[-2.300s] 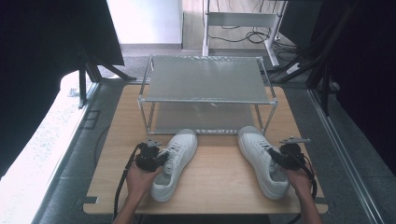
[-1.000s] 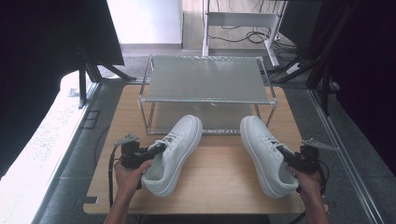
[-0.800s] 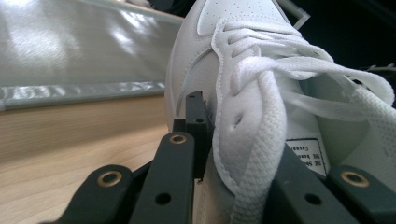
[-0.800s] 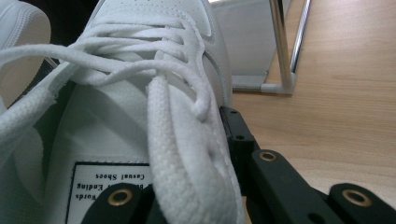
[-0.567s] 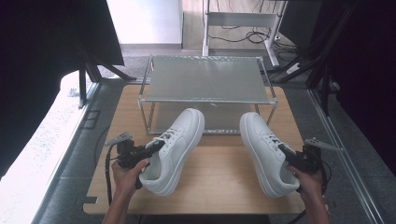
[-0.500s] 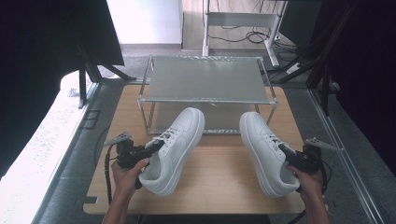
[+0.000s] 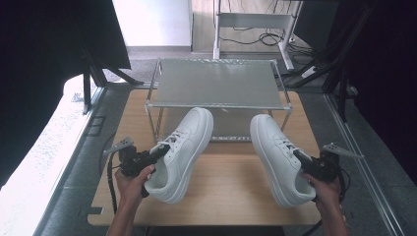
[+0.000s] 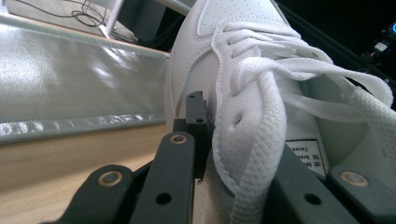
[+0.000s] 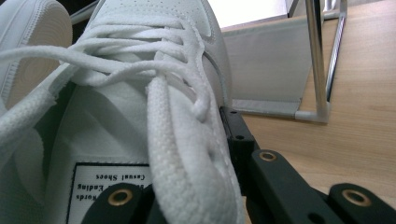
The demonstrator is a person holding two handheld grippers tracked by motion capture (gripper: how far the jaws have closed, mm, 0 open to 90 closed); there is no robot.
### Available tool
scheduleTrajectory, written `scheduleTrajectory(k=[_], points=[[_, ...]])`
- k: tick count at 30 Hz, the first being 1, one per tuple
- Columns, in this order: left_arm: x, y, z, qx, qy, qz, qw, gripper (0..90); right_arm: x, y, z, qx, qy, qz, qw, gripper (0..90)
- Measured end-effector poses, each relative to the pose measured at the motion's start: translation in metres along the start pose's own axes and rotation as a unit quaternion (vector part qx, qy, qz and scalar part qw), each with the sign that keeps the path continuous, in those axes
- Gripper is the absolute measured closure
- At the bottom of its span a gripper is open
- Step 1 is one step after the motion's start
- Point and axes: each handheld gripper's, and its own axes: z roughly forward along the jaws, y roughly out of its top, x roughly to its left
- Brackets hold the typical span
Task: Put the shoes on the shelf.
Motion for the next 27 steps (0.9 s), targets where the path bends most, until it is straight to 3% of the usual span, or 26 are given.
scheduleTrajectory(k=[8,15,18,27], points=[[-0.001,0.011,-0.004,-0.012,-0.033,0.0,0.9994,83.8,0.014,0.013,-0.01,-0.022,0.011,-0.01,0.9996,86.3],[-0.004,0.025,-0.003,-0.021,-0.037,-0.002,0.9991,83.9,0.025,0.028,-0.008,-0.043,0.016,-0.017,0.9988,86.4],[-0.007,0.031,-0.001,-0.02,-0.037,0.007,0.9991,84.0,0.028,0.037,-0.007,-0.048,0.02,-0.021,0.9984,86.4],[-0.013,0.05,0.007,-0.022,-0.046,0.016,0.9986,83.9,0.033,0.055,0.0,-0.039,0.021,-0.025,0.9987,86.3]])
